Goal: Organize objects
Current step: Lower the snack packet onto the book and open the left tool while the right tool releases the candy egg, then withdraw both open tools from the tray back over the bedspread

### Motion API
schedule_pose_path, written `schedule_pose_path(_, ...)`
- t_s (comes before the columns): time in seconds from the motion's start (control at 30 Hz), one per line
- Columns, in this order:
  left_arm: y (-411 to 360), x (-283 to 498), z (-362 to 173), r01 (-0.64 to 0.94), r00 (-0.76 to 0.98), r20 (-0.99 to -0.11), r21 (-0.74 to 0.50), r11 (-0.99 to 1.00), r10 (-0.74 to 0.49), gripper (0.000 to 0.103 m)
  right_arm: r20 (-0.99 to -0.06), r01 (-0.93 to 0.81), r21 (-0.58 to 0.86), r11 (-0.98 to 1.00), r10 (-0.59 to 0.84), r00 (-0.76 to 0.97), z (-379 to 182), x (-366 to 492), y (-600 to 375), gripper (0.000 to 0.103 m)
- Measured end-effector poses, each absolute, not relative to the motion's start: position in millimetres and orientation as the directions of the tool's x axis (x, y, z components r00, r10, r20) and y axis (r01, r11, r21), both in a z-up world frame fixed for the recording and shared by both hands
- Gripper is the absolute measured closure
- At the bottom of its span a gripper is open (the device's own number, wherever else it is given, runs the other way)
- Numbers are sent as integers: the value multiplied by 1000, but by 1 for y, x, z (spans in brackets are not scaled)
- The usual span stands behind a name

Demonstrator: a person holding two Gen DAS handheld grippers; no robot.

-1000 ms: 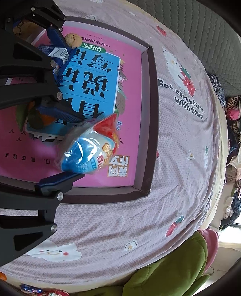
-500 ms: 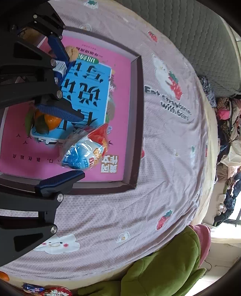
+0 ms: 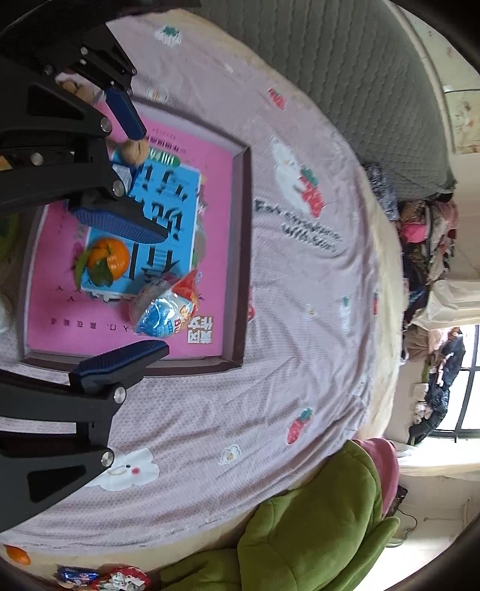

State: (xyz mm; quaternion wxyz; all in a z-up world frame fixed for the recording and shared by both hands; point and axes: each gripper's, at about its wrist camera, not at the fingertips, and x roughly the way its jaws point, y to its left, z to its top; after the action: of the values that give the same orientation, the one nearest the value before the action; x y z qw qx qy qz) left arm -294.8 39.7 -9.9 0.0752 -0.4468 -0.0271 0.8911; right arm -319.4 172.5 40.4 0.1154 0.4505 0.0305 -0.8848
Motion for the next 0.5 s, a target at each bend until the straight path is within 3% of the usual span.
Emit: schedule_pose_path(0.5, 19, -226, 48, -80, -652, -739, -155, -985, 169, 41, -743, 294, 35, -955, -222, -632, 106, -245, 173, 44)
